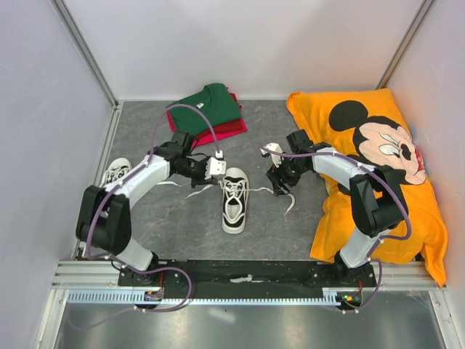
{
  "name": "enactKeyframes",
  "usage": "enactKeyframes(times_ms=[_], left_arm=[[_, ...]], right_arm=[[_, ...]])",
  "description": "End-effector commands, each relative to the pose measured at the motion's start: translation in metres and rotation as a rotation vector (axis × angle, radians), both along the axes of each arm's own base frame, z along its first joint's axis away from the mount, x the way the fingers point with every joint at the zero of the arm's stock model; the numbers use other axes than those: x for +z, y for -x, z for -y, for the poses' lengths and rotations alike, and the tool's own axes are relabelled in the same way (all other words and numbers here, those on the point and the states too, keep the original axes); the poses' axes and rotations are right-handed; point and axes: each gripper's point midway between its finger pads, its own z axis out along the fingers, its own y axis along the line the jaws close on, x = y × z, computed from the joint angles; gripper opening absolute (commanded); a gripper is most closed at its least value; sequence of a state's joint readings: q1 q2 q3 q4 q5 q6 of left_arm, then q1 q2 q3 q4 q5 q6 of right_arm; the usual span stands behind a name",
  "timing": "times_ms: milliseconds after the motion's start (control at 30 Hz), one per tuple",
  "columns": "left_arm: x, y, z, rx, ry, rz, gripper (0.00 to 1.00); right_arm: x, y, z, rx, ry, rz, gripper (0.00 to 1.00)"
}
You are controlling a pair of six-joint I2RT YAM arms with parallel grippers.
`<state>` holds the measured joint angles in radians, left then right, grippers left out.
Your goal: Tie the shoes
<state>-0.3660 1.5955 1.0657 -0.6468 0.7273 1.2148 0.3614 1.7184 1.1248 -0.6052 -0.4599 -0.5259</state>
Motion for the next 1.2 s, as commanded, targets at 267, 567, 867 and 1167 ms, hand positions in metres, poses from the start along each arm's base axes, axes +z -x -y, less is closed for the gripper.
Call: enactKeyframes(times_ms=[267,567,867,1167], left_arm=[[0.086,0.025,0.048,0.075,0.415,-0.124,0.02],[0.074,0.03,0.047,0.09,0.417,-0.144,0.02],[0.071,0.032,0.047,0.077,0.415,-0.134,0.02],[0.071,0.032,0.048,0.06,0.419,-0.124,0.01]], right_arm=[[-0.03,-0.015,0.006,-0.071,0.051,0.005,0.66],[-0.049,0.005,0.009,-0.039,0.1,-0.036,0.57],[-0.032,0.014,0.011,-0.016,0.107,-0.025,0.63],[-0.037,0.027,0.034,-0.017,0.213,-0.007,0.61]])
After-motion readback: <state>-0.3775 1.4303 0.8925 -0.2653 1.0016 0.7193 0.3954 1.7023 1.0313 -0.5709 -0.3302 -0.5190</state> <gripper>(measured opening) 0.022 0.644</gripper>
